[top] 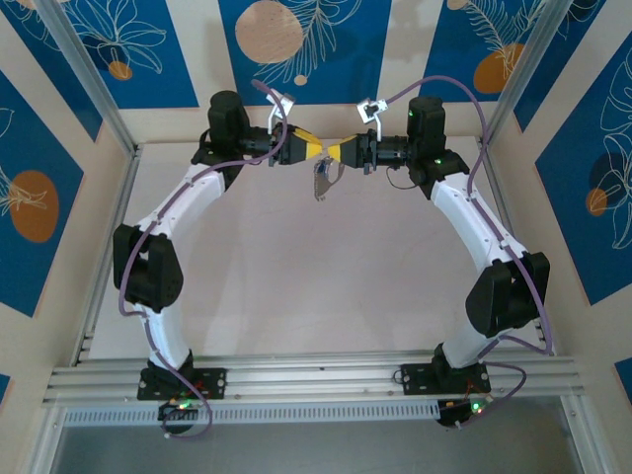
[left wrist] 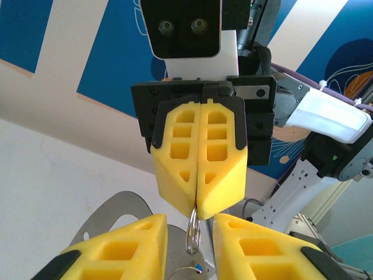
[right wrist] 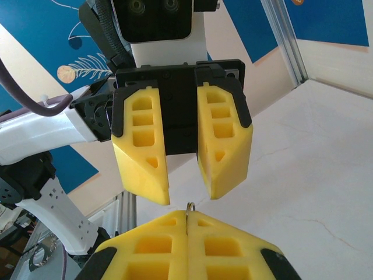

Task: Put the keys on the keyring

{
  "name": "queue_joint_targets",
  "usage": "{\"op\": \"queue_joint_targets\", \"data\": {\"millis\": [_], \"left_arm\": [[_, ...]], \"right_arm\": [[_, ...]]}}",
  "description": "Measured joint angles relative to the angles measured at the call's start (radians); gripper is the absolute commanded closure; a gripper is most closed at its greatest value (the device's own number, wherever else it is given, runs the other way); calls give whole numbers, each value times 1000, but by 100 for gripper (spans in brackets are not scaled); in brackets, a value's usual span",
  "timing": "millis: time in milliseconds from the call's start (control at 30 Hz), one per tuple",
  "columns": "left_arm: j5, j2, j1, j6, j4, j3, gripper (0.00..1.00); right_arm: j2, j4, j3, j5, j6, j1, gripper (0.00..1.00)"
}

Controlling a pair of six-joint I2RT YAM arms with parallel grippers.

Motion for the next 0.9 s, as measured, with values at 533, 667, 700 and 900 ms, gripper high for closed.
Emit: {"op": "queue_joint_targets", "data": {"millis": [533, 667, 700, 900], "left_arm": [[0, 0, -18, 68, -83, 11, 94], [0, 0, -18, 72, -88, 15, 100], [0, 0, -18, 72, -89, 16, 100], [-22, 0, -23, 70, -87, 16, 100]], "right_arm": [[0, 22, 0, 4, 3, 8, 100], [0, 23, 0, 8, 3, 7, 100], [0, 23, 0, 8, 3, 7, 100], [-2, 33, -10, 23, 19, 0, 63]]}}
